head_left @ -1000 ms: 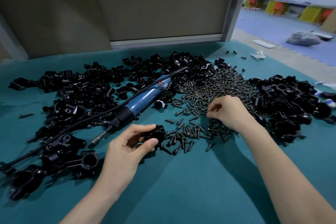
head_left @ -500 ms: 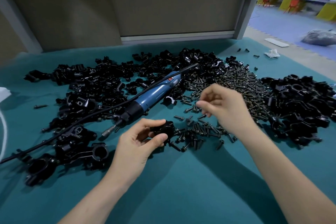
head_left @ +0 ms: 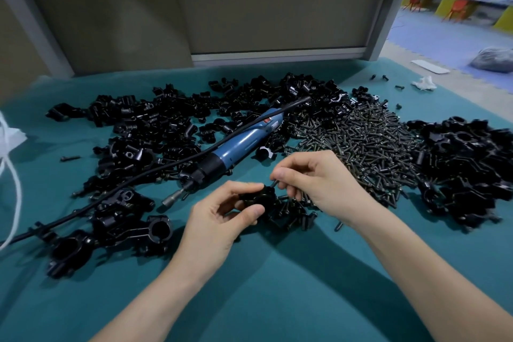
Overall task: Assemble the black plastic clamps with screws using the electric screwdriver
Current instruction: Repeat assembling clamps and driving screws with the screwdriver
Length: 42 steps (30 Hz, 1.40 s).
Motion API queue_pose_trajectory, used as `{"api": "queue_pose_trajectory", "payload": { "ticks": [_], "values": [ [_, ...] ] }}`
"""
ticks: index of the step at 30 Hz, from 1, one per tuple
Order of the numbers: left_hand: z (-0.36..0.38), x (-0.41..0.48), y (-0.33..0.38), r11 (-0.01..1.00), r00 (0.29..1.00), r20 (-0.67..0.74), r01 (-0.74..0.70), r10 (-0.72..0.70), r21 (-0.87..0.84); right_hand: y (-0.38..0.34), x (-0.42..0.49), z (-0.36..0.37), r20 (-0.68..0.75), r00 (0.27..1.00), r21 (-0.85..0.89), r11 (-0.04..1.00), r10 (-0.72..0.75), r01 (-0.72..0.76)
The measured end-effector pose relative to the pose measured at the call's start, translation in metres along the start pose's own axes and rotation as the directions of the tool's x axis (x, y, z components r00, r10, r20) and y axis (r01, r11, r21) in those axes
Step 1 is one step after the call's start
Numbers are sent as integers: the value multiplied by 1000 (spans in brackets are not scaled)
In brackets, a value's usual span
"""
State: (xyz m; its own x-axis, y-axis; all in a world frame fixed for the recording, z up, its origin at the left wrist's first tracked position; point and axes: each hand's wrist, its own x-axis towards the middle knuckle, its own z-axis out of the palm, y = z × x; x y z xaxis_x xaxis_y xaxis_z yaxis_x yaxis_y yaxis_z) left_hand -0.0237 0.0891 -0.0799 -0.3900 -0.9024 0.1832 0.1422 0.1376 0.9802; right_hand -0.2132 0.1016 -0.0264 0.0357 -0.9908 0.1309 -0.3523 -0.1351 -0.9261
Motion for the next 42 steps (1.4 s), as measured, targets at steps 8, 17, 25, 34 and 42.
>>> {"api": "queue_pose_trajectory", "payload": {
  "ticks": [8, 17, 25, 34, 42],
  "values": [
    [-2, 0, 0, 999, 1000, 9, -21, 21, 35, -6, 15, 4, 171, 978, 50, 990, 121, -131],
    [0, 1, 2, 1000, 1000, 12, -20, 20, 3, 5, 13, 6, 194, 975, 239, 959, 105, -151],
    [-1, 2, 0, 1000, 999, 29, -21, 20, 12, 7, 13, 1, 195, 981, 185, 982, 0, -37],
    [-1, 2, 0, 1000, 999, 30, -11, 11, 5, 12, 11, 2, 209, 976, 268, 955, 70, -126],
    [0, 1, 0, 1000, 998, 58, -18, 19, -8, 8, 9, 0, 243, 969, 264, 959, 32, -98]
  ]
}}
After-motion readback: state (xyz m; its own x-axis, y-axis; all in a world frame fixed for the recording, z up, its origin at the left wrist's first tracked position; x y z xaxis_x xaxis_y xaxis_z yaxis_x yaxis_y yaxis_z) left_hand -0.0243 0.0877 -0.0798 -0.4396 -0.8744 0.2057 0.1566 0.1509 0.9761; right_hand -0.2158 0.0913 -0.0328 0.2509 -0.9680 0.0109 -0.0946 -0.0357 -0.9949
